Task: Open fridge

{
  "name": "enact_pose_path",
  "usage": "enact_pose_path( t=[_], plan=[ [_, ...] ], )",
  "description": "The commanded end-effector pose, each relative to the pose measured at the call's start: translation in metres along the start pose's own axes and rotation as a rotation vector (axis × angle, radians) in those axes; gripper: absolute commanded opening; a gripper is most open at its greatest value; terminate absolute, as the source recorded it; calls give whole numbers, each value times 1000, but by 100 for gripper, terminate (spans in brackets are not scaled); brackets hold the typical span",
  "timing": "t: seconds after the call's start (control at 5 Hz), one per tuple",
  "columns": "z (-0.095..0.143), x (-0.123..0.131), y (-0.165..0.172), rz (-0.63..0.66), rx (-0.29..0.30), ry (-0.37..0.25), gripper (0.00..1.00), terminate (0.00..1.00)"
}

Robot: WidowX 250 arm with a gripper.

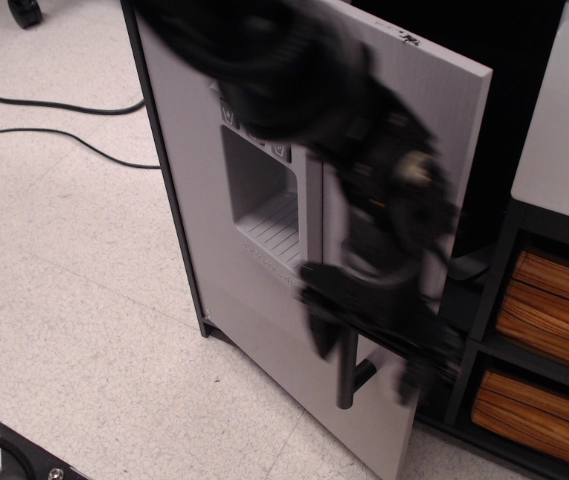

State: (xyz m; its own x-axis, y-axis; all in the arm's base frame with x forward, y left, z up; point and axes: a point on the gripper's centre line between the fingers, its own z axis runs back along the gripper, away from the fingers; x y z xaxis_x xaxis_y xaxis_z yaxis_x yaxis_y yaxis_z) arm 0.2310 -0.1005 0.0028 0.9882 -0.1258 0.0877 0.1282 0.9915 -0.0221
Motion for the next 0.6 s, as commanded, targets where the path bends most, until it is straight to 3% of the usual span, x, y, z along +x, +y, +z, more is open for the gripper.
enact_pose_path(
  t=[0.0,0.2,0.4],
  plan=[
    [0,42,-66,-106,-68,-63,100,0],
    [-10,77,-86,-91,-77,-101,100,0],
    [-17,105,-84,-57,-60,-150,100,0]
  ],
)
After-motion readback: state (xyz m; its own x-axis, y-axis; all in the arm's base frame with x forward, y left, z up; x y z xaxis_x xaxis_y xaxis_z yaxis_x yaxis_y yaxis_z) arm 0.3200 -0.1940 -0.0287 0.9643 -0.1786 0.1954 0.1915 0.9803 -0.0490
